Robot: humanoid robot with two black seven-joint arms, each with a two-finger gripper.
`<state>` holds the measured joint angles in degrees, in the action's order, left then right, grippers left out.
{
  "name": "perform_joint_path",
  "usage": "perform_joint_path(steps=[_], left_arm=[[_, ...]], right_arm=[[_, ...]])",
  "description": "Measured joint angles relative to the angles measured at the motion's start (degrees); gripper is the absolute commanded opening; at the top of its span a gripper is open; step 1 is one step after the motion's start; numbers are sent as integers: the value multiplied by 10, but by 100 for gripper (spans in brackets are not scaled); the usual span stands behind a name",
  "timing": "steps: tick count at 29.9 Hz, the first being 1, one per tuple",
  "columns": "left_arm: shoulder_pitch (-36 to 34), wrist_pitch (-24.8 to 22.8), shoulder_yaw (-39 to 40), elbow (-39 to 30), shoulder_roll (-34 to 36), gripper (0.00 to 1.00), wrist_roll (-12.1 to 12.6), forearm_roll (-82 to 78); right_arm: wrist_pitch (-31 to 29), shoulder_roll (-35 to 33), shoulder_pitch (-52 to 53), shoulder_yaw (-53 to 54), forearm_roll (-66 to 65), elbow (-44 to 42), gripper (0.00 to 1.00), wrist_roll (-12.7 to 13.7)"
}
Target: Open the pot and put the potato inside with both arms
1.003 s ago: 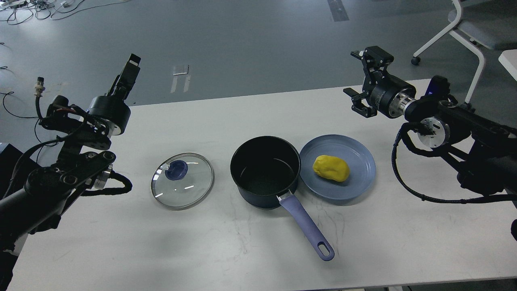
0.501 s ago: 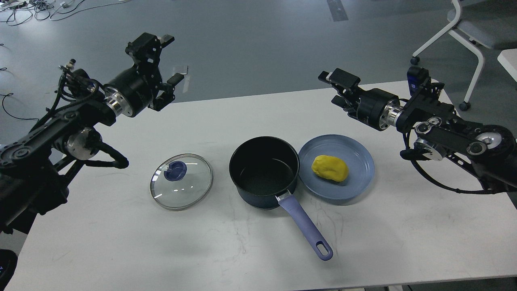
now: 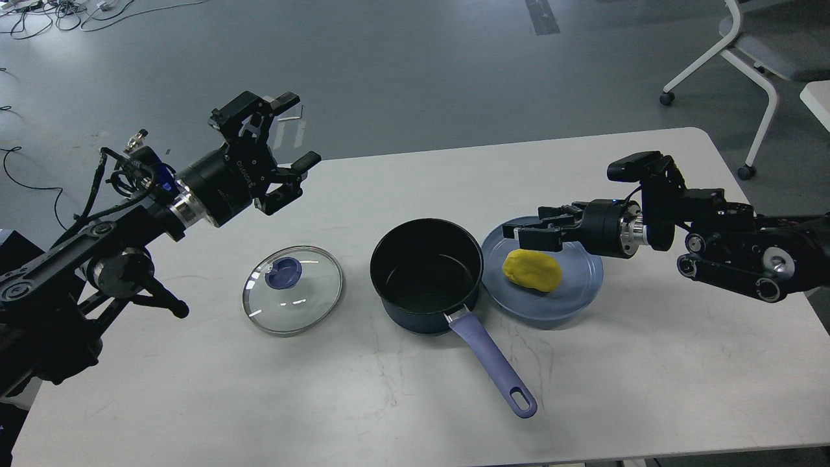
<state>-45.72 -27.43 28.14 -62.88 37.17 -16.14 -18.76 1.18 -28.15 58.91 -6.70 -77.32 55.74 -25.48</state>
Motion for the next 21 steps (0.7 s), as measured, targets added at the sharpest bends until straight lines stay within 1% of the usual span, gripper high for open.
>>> perform_joint_path(steps=[3, 4, 8, 13, 18, 20, 21], left_arm=[[3, 1, -1, 1, 0, 98, -5, -3], [3, 2, -1, 1, 0, 98, -6, -4], [6, 7, -1, 1, 1, 98, -8, -8], [9, 10, -2, 1, 1, 98, -9, -8], [10, 19, -2, 1, 1, 98, -18, -8], [10, 22, -3, 1, 1, 98, -22, -8], [10, 23, -3, 1, 1, 98, -23, -8]], right_arm=[[11, -13, 16, -22, -34, 16, 97, -20], [14, -18, 18, -28, -42, 22, 95, -22], [18, -30, 21, -56, -62, 33, 88, -25], [20, -33, 21, -84, -74, 33, 88, -25], [20, -29, 20, -88, -75, 28, 87, -25], [20, -27, 19, -89, -75, 23, 76, -25], [20, -26, 18, -89, -75, 20, 76, -25]])
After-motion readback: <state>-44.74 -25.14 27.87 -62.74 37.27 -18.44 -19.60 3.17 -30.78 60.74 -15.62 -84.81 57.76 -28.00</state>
